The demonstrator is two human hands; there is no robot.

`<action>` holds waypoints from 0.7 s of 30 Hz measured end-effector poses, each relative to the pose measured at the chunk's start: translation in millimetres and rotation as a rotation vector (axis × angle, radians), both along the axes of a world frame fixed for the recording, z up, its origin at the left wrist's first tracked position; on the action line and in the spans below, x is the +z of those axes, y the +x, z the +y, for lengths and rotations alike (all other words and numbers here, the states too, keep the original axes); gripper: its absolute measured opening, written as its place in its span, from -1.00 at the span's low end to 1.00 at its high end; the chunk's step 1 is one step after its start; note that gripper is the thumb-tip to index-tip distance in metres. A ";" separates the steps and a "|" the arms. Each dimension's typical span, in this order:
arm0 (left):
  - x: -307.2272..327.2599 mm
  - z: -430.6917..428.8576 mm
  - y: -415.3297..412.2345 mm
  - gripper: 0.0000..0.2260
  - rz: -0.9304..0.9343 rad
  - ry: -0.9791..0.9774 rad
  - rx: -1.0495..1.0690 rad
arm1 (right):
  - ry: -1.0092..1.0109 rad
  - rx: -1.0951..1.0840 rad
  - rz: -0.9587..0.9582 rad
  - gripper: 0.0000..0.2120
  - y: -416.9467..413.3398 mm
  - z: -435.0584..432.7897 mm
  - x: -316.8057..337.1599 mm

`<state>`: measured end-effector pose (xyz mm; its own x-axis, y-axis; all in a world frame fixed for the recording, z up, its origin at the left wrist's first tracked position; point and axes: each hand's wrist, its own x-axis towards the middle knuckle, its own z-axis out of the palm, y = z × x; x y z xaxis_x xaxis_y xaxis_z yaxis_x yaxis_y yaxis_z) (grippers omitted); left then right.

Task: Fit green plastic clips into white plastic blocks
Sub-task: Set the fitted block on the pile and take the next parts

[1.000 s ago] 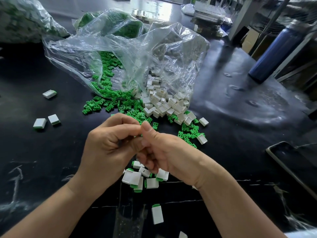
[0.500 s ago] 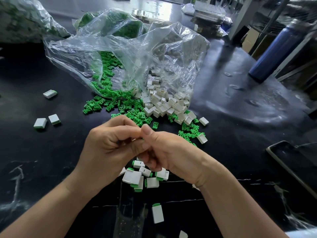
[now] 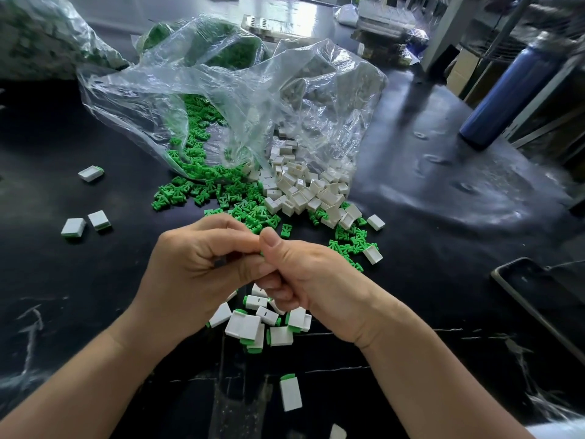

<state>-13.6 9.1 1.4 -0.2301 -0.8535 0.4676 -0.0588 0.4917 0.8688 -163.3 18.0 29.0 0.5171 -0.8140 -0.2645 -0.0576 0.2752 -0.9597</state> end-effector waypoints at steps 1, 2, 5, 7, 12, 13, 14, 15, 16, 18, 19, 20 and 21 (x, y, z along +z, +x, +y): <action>-0.3 -0.3 0.3 -0.75 -0.020 -0.015 0.012 | 0.005 -0.010 0.003 -0.66 1.0 0.4 0.0; -0.5 -0.6 0.5 -0.75 -0.029 -0.024 0.022 | 0.010 -0.016 0.002 -0.68 1.9 1.0 0.2; 0.2 -1.5 1.3 -0.75 -0.034 -0.036 0.029 | 0.015 -0.006 -0.002 -0.63 3.0 1.1 -0.4; 0.8 -1.9 1.7 -0.74 -0.056 -0.058 0.025 | 0.012 0.010 0.004 -0.55 3.5 1.4 -1.0; 1.1 -1.6 3.3 -0.69 -0.073 -0.073 0.012 | 0.029 0.017 -0.012 -0.49 5.7 0.9 -0.2; 0.8 -1.4 3.3 -0.70 -0.073 -0.071 0.010 | 0.042 0.012 -0.017 -0.55 5.6 0.7 0.0; 0.6 -1.5 2.7 -0.73 -0.069 -0.063 0.010 | 0.060 0.008 -0.025 -0.62 5.4 0.7 0.2; 0.4 -1.4 1.9 -0.76 -0.055 -0.048 0.009 | 0.086 0.004 -0.032 -0.65 5.4 0.3 0.6; 0.3 -1.1 1.0 -0.79 -0.024 -0.026 0.004 | 0.106 0.011 -0.038 -0.66 4.7 0.0 0.8; -0.2 -0.3 -0.1 -0.79 0.041 0.017 -0.021 | 0.098 0.046 -0.016 -0.64 3.4 -0.1 0.1; -0.3 0.2 -0.4 -0.76 0.049 0.024 -0.035 | 0.073 0.062 0.014 -0.62 2.5 -0.4 -0.2; -0.4 0.8 -0.7 -0.73 0.041 0.023 -0.048 | 0.048 0.071 0.050 -0.60 2.0 -0.5 -0.4; 0.0 1.6 -1.0 -0.72 0.035 0.025 -0.057 | 0.031 0.070 0.087 -0.56 1.5 -0.4 -0.3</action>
<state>-14.6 10.7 1.4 -0.2623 -0.8512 0.4547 -0.0010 0.4714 0.8819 -161.7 17.5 28.7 0.5465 -0.7671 -0.3359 -0.1608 0.2975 -0.9411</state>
